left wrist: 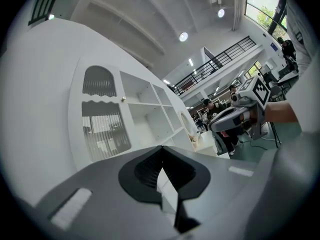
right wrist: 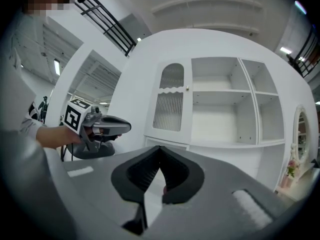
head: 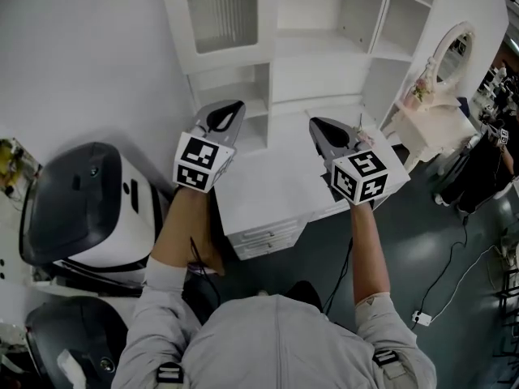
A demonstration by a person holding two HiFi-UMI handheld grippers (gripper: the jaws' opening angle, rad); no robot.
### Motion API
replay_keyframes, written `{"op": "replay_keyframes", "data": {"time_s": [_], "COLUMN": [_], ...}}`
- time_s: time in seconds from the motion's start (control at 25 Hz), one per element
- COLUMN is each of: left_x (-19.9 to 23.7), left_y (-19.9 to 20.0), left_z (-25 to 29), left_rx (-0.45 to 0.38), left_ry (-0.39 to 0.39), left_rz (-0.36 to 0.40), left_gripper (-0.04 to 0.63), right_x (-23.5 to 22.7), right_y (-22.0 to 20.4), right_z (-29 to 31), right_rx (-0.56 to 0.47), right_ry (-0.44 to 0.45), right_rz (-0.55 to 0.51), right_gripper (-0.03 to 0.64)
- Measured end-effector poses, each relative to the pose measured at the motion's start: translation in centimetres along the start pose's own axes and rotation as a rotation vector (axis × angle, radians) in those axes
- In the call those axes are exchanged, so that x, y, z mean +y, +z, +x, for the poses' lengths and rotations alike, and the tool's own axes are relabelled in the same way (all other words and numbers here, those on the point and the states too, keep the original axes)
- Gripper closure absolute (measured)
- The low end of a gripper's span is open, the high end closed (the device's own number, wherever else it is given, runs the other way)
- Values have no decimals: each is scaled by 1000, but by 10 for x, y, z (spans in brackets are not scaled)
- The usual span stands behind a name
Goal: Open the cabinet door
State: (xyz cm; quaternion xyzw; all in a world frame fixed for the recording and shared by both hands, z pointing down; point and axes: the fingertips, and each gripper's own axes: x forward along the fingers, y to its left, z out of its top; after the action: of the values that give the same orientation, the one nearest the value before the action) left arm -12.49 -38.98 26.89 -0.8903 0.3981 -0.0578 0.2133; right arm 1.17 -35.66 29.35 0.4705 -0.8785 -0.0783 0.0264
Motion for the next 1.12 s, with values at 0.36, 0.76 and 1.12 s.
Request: {"op": "replay_keyframes", "data": {"time_s": [0.36,0.76,1.12], "left_x": [53,107,154], "left_y": [7,46,111], "left_z": [51,121,182], "left_rx": [16,-8,-72], "left_ry": [61,157,247], "left_rz": [27,123,218], "left_gripper": [565,527,471], "right_x": [-38,-98,-137], "right_y": [-1,24,38], "right_z": [68,145,217], "right_rx": [-9,-35,-47], "right_ry": [91,211,309], "right_rz": [51,26,19], "right_gripper": [574,525,468]}}
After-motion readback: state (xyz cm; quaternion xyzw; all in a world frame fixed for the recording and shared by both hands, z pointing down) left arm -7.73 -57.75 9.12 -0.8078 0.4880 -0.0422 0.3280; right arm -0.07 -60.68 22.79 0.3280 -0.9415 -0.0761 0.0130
